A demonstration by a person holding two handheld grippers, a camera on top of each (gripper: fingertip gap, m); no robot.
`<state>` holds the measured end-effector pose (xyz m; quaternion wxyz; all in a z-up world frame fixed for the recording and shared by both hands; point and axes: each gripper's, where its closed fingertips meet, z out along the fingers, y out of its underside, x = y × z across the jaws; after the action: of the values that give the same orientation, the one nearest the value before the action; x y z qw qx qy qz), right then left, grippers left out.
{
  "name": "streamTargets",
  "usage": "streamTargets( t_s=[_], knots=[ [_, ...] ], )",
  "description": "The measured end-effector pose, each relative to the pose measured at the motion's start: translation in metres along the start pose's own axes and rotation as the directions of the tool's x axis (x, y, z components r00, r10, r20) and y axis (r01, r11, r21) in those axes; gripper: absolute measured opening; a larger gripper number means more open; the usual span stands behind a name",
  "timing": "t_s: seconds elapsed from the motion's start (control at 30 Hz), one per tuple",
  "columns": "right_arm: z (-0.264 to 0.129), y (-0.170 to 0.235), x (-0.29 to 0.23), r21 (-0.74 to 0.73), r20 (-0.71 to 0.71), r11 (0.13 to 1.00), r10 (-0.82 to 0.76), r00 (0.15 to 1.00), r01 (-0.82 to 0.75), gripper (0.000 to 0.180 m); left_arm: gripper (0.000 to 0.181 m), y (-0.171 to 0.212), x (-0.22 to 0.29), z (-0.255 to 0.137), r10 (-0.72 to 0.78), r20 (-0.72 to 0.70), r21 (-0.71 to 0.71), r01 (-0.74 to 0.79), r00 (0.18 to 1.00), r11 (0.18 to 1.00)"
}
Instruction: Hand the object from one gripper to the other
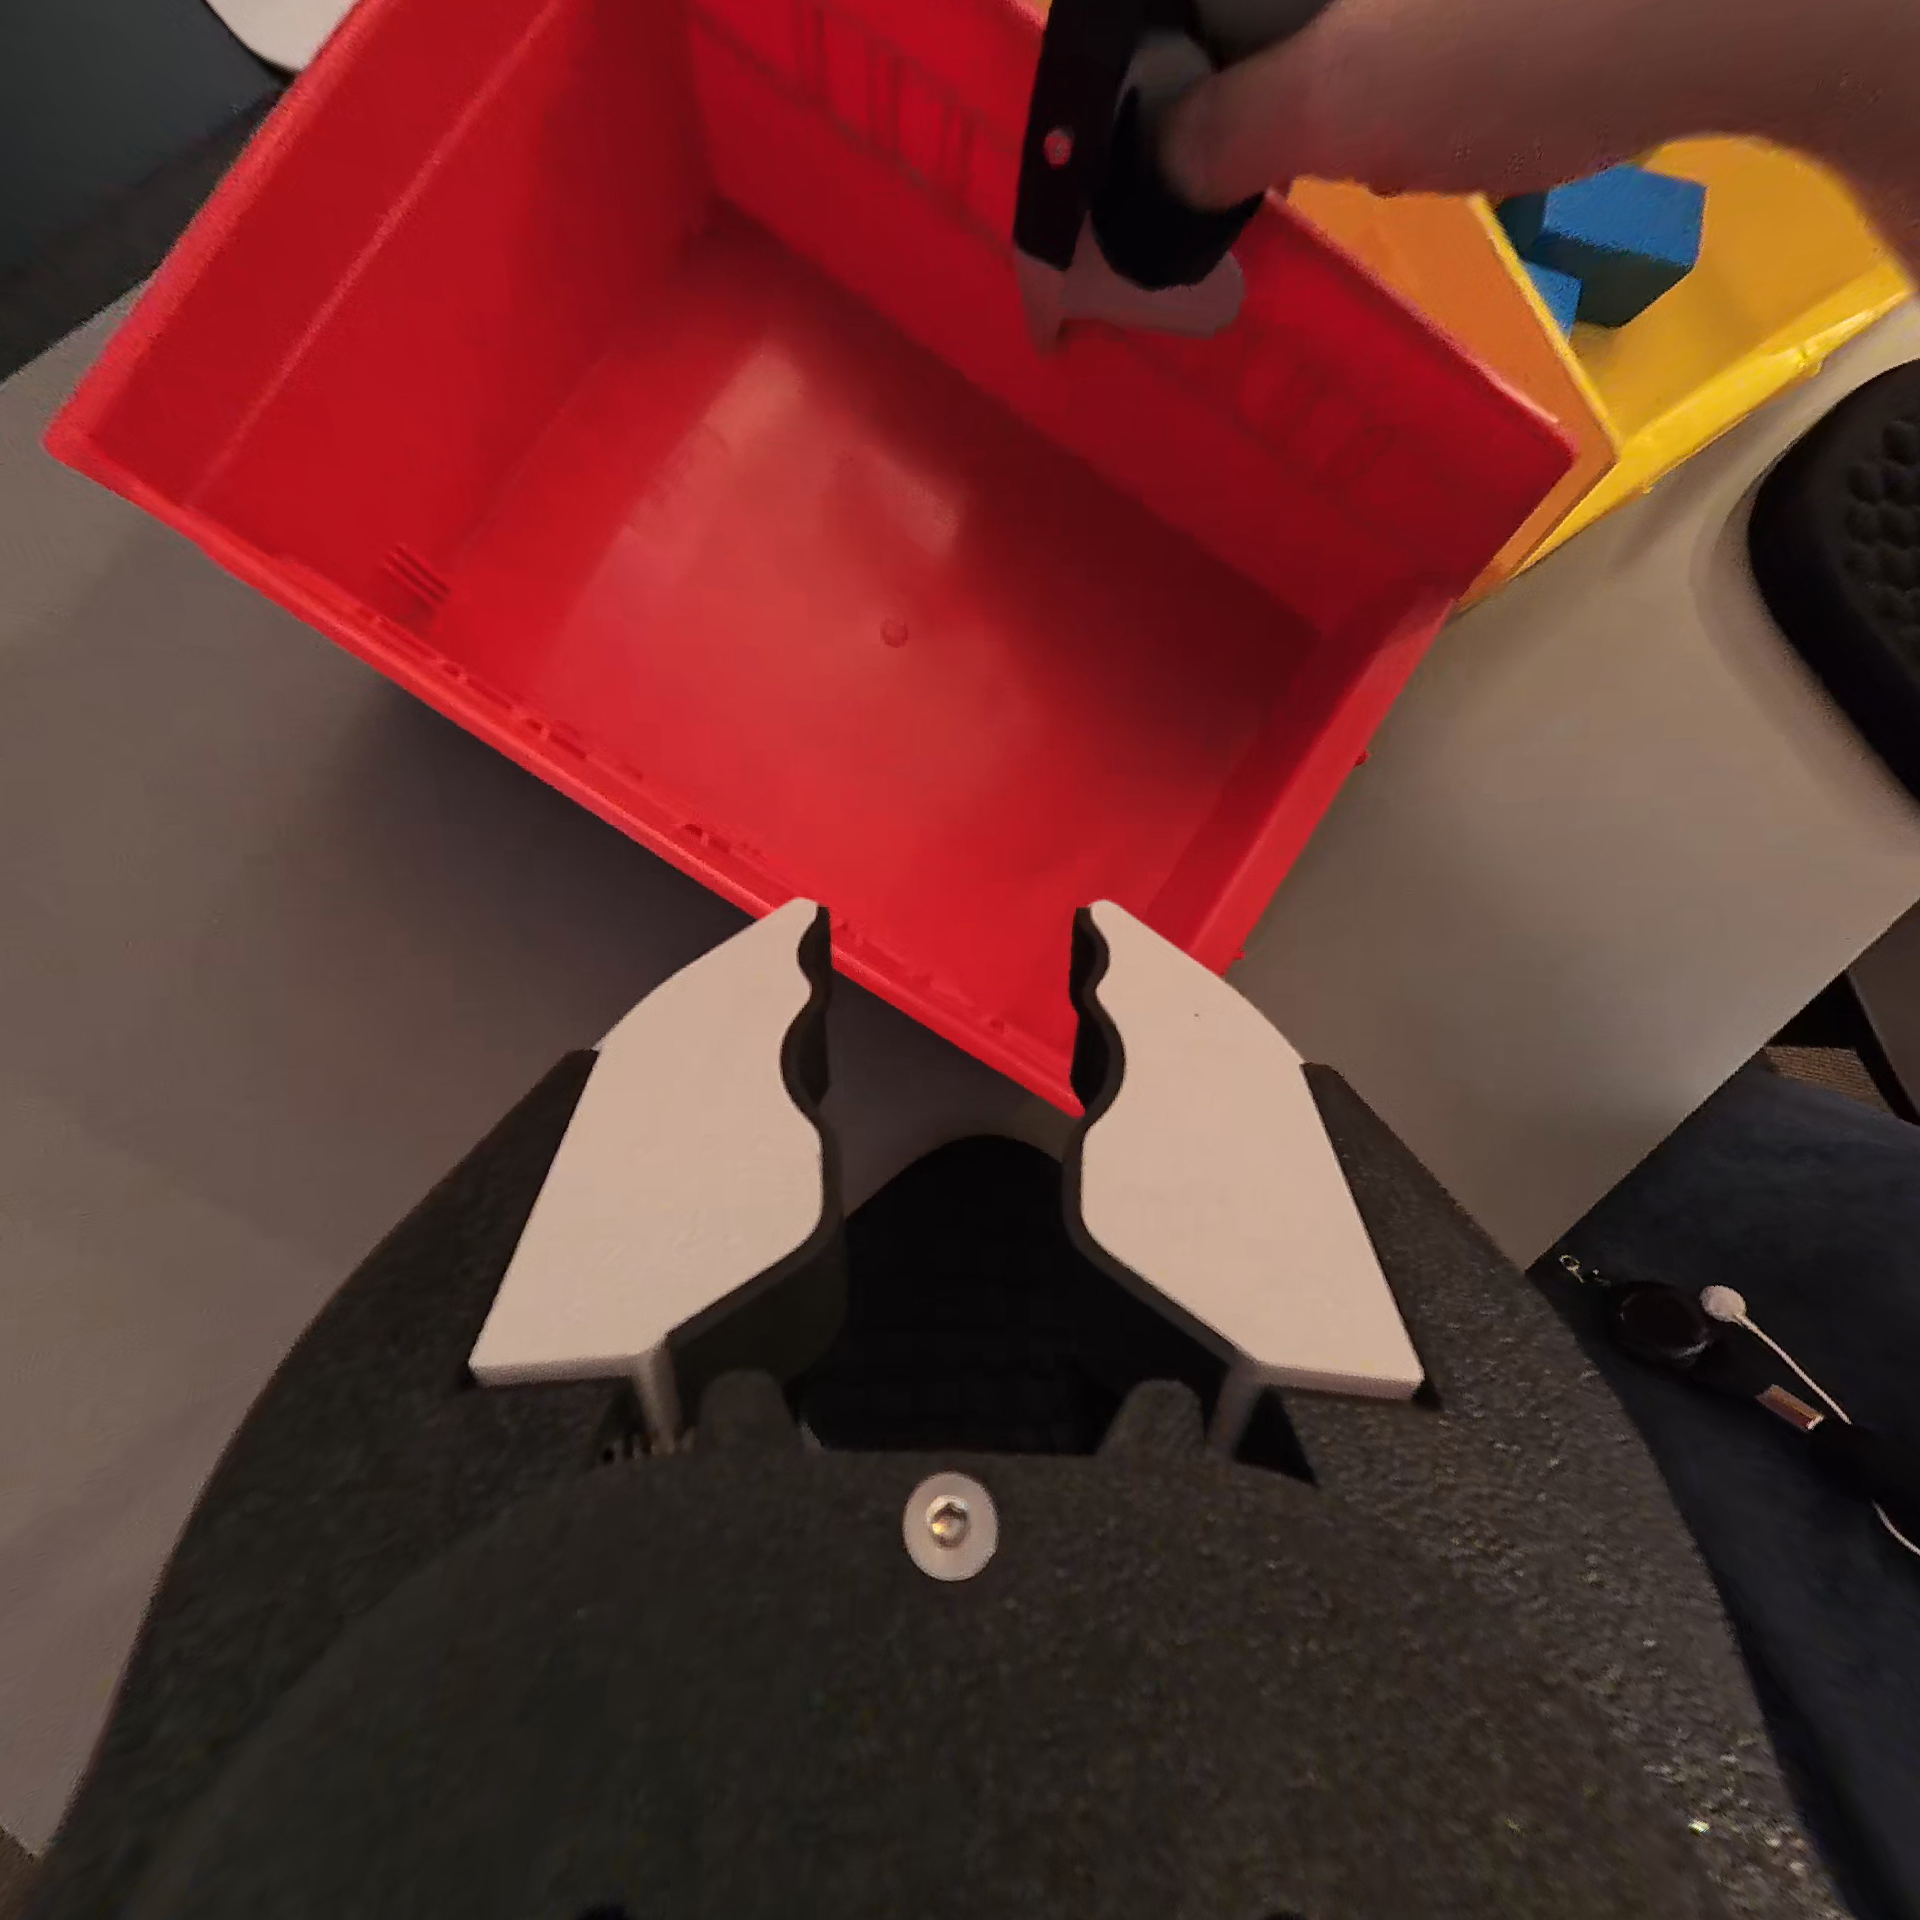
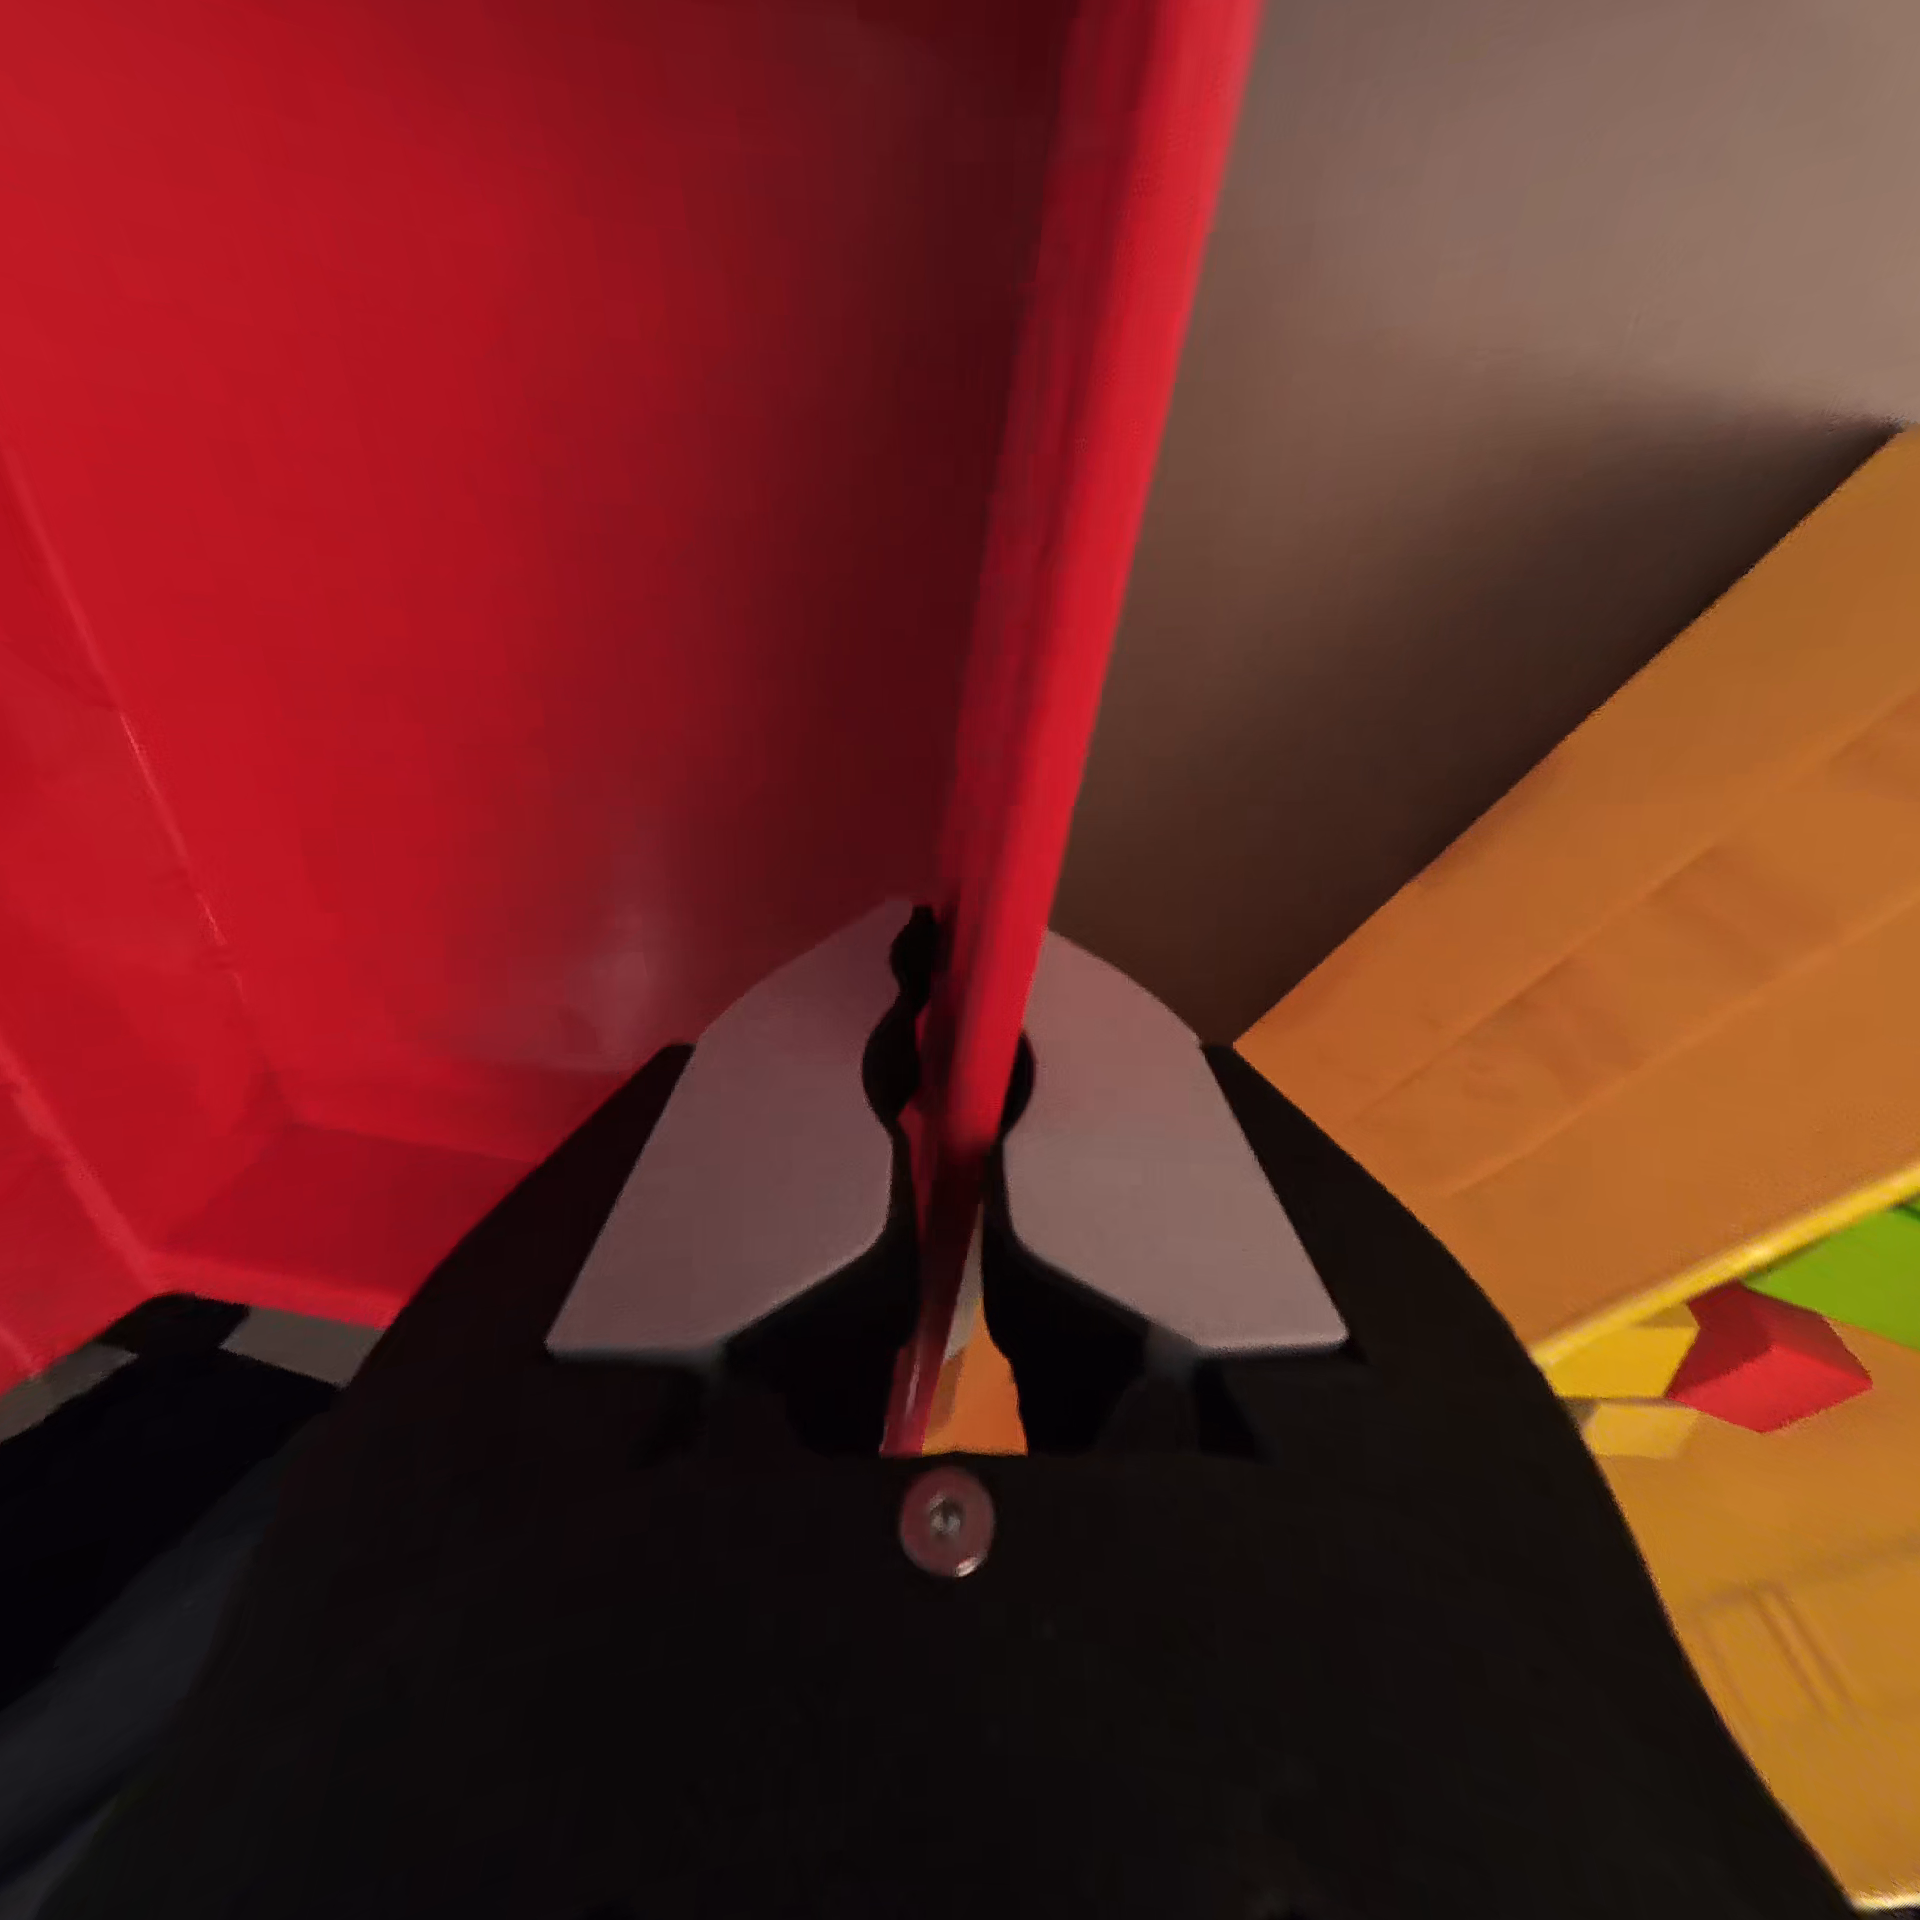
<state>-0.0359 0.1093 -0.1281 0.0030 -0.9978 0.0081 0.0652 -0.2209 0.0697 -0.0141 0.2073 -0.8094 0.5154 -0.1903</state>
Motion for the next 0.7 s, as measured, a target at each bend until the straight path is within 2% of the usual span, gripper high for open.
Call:
streamTargets(
  t_s=[0.07, 0.13, 0.23, 0.33, 0.43, 0.57, 0.7],
  knots=[
    [-0.003, -0.009, -0.008, 0.038, 0.053, 0.999, 0.005, 0.999, -0.007, 0.007, 0.044, -0.004, 0.003, -0.004, 0.007, 0.004, 0.004, -0.008, 1.0, 1.0],
    [-0.005, -0.009, -0.019, 0.005, 0.105, 1.0, 0.008, 0.994, -0.009, 0.008, 0.044, -0.007, 0.006, -0.011, 0.019, 0.016, 0.003, -0.019, 1.0, 1.0],
    [-0.011, -0.011, -0.033, -0.049, 0.095, 0.998, -0.031, 0.995, 0.036, 0.007, 0.044, -0.017, 0.014, -0.031, 0.039, 0.03, 0.016, -0.039, 0.999, 0.999],
    [-0.033, -0.021, -0.049, -0.059, 0.098, 0.994, -0.087, 0.991, 0.093, 0.006, 0.044, -0.035, 0.026, -0.07, 0.069, 0.066, 0.075, -0.074, 0.995, 0.994],
    [-0.072, -0.029, -0.055, -0.046, 0.121, 0.989, -0.134, 0.984, 0.14, 0.006, 0.045, -0.058, 0.045, -0.125, 0.101, 0.111, 0.168, -0.119, 0.989, 0.979],
    [-0.141, -0.025, -0.023, -0.022, 0.149, 0.991, -0.124, 0.981, 0.128, 0.006, 0.045, -0.09, 0.076, -0.194, 0.134, 0.156, 0.284, -0.175, 0.979, 0.943],
    [-0.201, -0.002, 0.06, 0.053, 0.168, 0.998, -0.022, 0.986, 0.014, 0.007, 0.052, -0.124, 0.097, -0.222, 0.161, 0.188, 0.378, -0.223, 0.969, 0.898]
  ],
)
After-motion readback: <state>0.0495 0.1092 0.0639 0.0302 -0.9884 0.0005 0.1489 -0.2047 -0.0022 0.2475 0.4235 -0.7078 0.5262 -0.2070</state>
